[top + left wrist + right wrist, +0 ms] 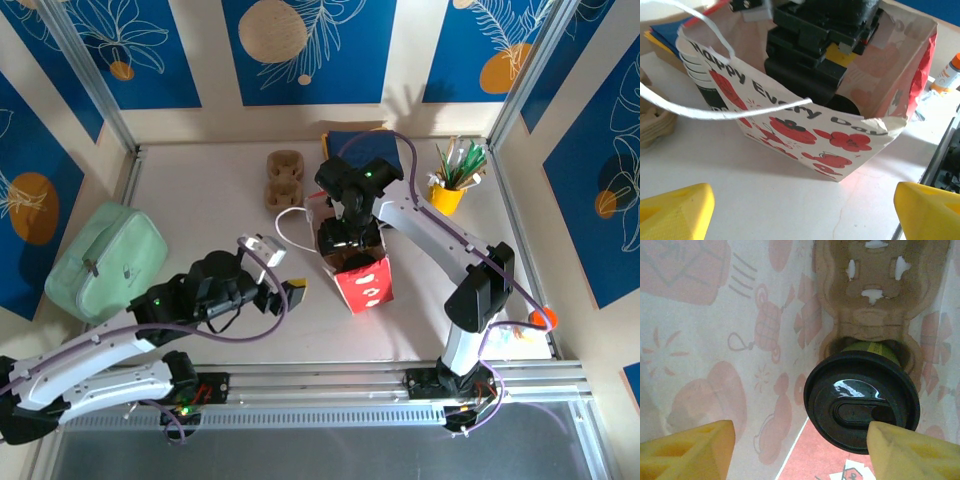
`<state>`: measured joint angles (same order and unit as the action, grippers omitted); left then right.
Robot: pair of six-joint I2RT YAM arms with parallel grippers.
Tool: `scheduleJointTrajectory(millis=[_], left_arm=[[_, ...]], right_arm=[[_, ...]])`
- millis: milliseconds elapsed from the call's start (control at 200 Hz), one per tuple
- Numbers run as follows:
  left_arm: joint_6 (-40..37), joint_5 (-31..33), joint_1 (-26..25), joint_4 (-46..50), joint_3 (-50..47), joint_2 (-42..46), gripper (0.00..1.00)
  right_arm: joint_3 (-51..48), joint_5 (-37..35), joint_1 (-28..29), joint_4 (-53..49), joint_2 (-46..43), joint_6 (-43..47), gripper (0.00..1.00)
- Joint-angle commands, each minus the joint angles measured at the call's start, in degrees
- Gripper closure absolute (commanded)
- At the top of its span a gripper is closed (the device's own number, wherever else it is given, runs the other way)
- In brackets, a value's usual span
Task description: Pack the takeout coffee
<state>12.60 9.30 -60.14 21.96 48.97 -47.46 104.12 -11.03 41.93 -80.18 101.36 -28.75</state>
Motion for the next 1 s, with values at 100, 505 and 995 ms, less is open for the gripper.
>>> scheduleJointTrajectory(millis=[100, 505, 995], left_arm=[[1.37, -4.31, -0.23, -1.99, 1.65, -2.53, 0.09], [1.59, -5.72, -0.33, -3.82, 3.19, -4.48, 0.10], [1.98, -4.36, -0.26, -2.49, 3.74, -4.30, 0.10]], right_arm=[[-0.76, -3.04, 0.25, -2.22, -0.46, -0.70, 0.36], [1.65, -4.97, 1.02, -4.45, 0.05, -0.68, 0.40], [6.76, -4.10, 0.43, -6.35, -1.55, -0.01, 0.39]])
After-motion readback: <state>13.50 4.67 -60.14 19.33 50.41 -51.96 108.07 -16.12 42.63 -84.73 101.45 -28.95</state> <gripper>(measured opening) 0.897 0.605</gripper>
